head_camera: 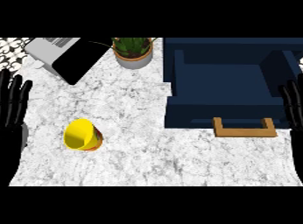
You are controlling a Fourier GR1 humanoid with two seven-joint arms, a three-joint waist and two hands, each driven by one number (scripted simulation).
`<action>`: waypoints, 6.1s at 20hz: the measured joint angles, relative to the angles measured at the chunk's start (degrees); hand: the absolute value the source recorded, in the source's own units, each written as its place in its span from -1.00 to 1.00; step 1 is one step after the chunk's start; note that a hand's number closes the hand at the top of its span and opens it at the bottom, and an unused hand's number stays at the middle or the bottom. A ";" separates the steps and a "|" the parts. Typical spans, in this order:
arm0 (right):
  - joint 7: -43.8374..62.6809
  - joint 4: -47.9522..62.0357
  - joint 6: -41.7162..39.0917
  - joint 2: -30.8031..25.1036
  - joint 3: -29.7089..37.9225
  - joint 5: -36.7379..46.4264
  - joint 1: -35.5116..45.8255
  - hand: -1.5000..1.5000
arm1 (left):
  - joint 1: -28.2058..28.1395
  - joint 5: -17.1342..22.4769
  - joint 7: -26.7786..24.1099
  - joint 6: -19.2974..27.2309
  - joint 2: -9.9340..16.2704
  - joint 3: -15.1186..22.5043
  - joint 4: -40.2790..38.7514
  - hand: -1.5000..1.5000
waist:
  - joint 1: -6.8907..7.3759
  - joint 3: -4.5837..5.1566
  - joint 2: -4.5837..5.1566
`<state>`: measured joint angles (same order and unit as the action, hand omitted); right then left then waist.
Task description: Pick up the cup, place it into the drawer and close the drawer
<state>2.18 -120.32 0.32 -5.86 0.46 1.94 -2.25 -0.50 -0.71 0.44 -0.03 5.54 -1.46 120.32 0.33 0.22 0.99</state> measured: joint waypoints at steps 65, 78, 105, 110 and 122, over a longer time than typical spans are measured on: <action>5.59 2.04 -6.21 1.41 1.70 -9.56 7.47 -1.00 | -9.22 11.09 -24.44 30.31 -5.09 5.48 -32.19 -1.00 | -0.29 -0.20 -1.01; 7.17 1.98 -6.84 0.84 2.54 -10.62 8.48 -1.00 | -4.05 18.56 -37.42 24.47 -4.99 -0.66 -49.73 -1.00 | -0.33 -0.19 -0.99; 7.98 1.04 -7.67 1.11 2.64 -10.89 8.45 -1.00 | 7.38 23.94 -51.08 13.12 -3.94 -8.16 -74.63 -1.00 | -0.41 -0.20 -0.99; 8.34 1.38 -7.90 0.70 3.24 -11.32 8.66 -1.00 | 9.33 25.30 -51.56 8.60 -3.58 -8.78 -77.17 -1.00 | -0.44 -0.21 -0.97; 9.94 -0.16 -7.50 0.48 3.43 -11.54 8.92 -1.00 | 14.50 26.76 -56.08 -0.37 -3.45 -9.07 -83.07 1.00 | -0.52 -0.20 -0.97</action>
<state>12.12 -120.48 -7.18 -5.38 3.90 -9.61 6.67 14.00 26.05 -55.64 -0.40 2.10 -10.53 37.25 -0.18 0.02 0.02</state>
